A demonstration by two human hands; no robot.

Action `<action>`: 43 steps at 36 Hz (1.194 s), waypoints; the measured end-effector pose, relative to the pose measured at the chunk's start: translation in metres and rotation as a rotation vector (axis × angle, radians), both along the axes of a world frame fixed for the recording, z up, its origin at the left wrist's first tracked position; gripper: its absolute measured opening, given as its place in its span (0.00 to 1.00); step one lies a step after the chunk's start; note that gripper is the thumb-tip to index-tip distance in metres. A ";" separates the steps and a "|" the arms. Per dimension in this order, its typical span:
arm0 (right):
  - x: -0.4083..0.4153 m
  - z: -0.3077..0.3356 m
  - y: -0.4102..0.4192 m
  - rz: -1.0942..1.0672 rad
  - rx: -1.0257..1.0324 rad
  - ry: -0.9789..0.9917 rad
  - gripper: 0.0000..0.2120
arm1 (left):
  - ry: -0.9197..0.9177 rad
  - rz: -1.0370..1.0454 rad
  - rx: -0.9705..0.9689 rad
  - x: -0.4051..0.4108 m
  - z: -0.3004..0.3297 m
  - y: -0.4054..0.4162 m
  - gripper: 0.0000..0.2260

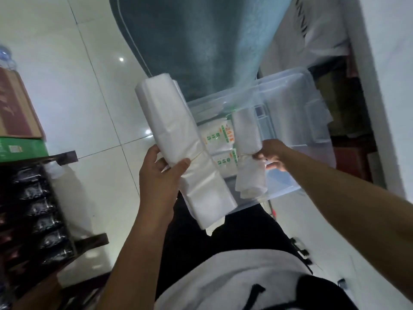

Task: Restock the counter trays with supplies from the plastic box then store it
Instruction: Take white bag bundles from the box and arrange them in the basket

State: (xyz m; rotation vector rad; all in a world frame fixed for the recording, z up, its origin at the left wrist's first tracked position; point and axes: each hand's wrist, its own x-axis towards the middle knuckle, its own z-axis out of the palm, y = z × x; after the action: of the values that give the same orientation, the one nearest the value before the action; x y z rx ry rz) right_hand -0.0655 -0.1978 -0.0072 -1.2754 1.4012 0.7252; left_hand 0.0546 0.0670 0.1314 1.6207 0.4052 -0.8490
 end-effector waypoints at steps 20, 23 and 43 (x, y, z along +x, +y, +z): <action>-0.174 0.269 0.018 -0.540 -0.083 -0.533 0.25 | 0.038 -0.463 -0.395 0.003 0.089 -0.094 0.21; -0.202 0.288 0.000 -0.616 -0.171 -0.572 0.24 | 0.042 -0.516 -0.409 -0.014 0.100 -0.102 0.24; -0.274 0.241 -0.180 -0.305 -0.302 -0.463 0.23 | 0.000 -0.438 -0.331 -0.149 0.130 -0.177 0.25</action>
State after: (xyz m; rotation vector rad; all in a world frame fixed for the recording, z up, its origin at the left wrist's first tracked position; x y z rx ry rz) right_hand -0.3392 -0.3780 0.2336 -1.3142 1.3024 0.0012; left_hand -0.0945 -0.1095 0.2611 1.4151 -0.0981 -1.1751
